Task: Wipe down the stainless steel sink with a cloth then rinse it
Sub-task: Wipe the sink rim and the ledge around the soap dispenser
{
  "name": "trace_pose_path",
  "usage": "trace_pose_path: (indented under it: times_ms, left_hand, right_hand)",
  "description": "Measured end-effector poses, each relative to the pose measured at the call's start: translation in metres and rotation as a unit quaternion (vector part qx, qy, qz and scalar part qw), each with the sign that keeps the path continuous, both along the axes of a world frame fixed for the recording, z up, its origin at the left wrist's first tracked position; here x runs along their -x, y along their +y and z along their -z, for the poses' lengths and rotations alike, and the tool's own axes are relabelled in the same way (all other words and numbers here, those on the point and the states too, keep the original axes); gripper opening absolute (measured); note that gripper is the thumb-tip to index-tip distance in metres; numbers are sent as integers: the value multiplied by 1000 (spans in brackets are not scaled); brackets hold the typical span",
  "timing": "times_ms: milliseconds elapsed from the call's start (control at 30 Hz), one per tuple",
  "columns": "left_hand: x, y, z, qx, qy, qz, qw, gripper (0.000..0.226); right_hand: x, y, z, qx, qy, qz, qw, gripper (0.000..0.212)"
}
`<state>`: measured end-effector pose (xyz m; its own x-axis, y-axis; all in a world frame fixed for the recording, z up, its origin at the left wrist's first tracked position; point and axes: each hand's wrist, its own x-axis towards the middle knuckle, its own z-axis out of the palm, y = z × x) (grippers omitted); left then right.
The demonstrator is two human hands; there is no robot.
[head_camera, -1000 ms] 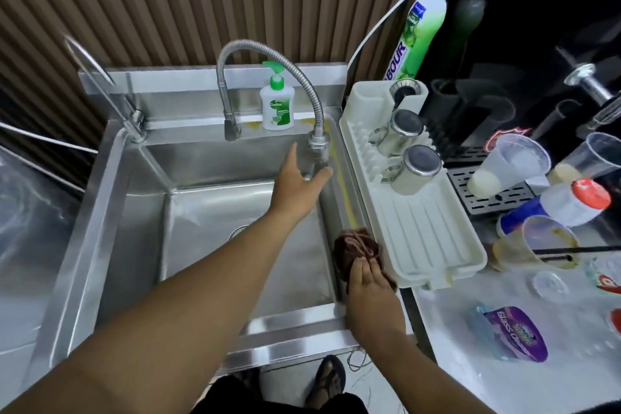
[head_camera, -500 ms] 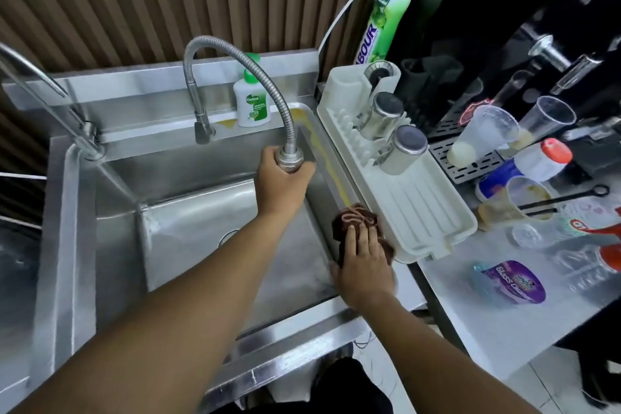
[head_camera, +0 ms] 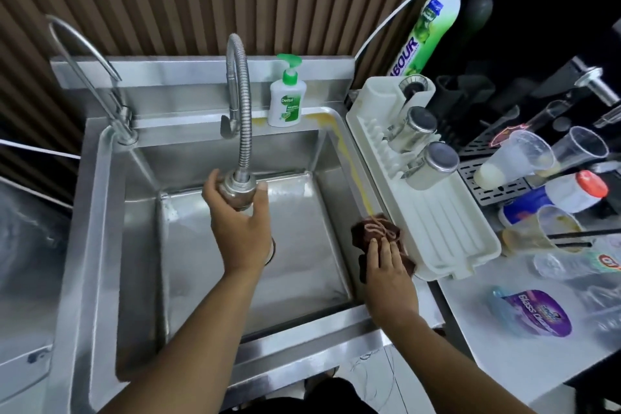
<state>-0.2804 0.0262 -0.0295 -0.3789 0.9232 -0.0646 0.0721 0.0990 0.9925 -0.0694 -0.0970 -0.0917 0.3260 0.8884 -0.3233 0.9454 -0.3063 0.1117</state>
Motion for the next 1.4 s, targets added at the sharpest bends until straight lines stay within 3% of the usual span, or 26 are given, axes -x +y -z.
trace_pose_path:
  times_ms: [100, 167, 267, 433, 533, 700, 867, 933, 1067, 1233, 1400]
  left_hand:
    - [8, 3, 1, 27, -29, -73, 997, 77]
    - [8, 8, 0, 65, -62, -124, 988, 74]
    - [1, 22, 4, 106, -138, -138, 975, 32]
    - [-15, 49, -16, 169, -291, -86, 938, 71]
    - [-16, 72, -38, 174, -329, -63, 926, 63]
    - [-6, 106, -55, 148, -267, -19, 952, 29]
    - [19, 123, -52, 132, -163, 19, 977, 18]
    - [38, 132, -41, 127, -117, 40, 984, 41]
    - [59, 142, -28, 137, -32, 80, 987, 57]
    - [27, 149, -20, 119, 16, 113, 986, 67]
    - [-10, 180, -10, 99, 122, 112, 981, 73]
  right_hand:
    - [-1, -7, -1, 4, 9, 9, 1000, 77]
    - [0, -6, 2, 10, 7, 9, 1000, 80]
    - [-1, 11, 5, 14, 5, 2, 1000, 79]
    - [-12, 76, 5, -7, -1, -29, 1000, 74]
    - [-15, 99, 5, 8, -13, -38, 999, 74]
    - [-13, 71, -17, -3, 8, -31, 999, 67]
    - [-1, 10, -21, -28, 44, 39, 998, 62]
    - [2, -3, -14, -26, 45, 56, 997, 65]
    - [19, 5, -1, 2, 33, 75, 997, 81]
    - [23, 44, 24, -61, -24, 64, 996, 102]
    - [12, 98, 32, -69, -32, 58, 995, 94]
